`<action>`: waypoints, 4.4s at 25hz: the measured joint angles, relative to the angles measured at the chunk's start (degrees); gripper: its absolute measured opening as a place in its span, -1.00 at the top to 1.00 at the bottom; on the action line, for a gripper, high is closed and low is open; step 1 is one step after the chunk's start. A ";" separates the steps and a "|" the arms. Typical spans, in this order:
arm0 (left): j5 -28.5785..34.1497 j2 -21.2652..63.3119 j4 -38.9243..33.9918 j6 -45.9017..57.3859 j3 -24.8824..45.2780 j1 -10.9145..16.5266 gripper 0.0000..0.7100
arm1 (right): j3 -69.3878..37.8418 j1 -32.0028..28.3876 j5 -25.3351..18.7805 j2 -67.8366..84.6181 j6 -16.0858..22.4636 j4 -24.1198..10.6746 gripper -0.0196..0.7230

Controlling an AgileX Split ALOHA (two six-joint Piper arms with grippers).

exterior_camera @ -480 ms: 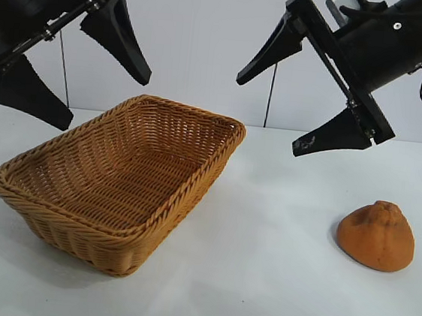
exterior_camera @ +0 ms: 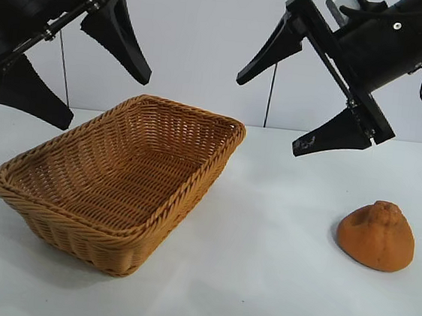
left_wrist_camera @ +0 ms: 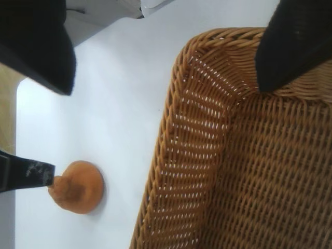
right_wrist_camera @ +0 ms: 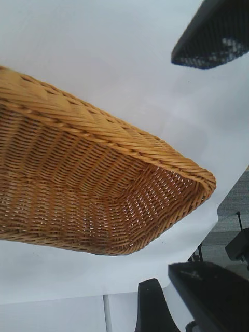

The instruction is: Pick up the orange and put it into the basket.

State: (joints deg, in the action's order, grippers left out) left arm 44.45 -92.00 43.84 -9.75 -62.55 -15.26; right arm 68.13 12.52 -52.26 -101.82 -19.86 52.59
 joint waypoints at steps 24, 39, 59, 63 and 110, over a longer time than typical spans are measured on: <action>0.63 0.18 0.18 0.00 0.00 0.00 -0.88 | 0.00 0.00 0.00 0.00 0.00 0.00 -0.92; 0.10 9.09 -10.97 39.12 11.95 -0.51 -0.88 | 0.00 0.00 -0.06 0.00 0.00 0.00 -0.92; -17.19 4.07 -28.70 72.27 17.86 -8.86 -0.81 | 0.00 0.00 0.00 0.00 0.05 0.00 -0.92; -19.68 0.43 -29.01 72.79 17.86 -8.96 -0.81 | 0.00 0.00 0.00 0.00 0.05 0.00 -0.92; 4.39 -20.17 -29.68 40.19 -17.35 5.42 0.75 | 0.00 0.00 -1.08 0.00 0.23 -0.50 -0.92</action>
State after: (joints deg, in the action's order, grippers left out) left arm 48.84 -112.17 14.16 30.44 -79.90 -9.84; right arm 68.13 12.52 -53.34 -101.82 -19.64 52.10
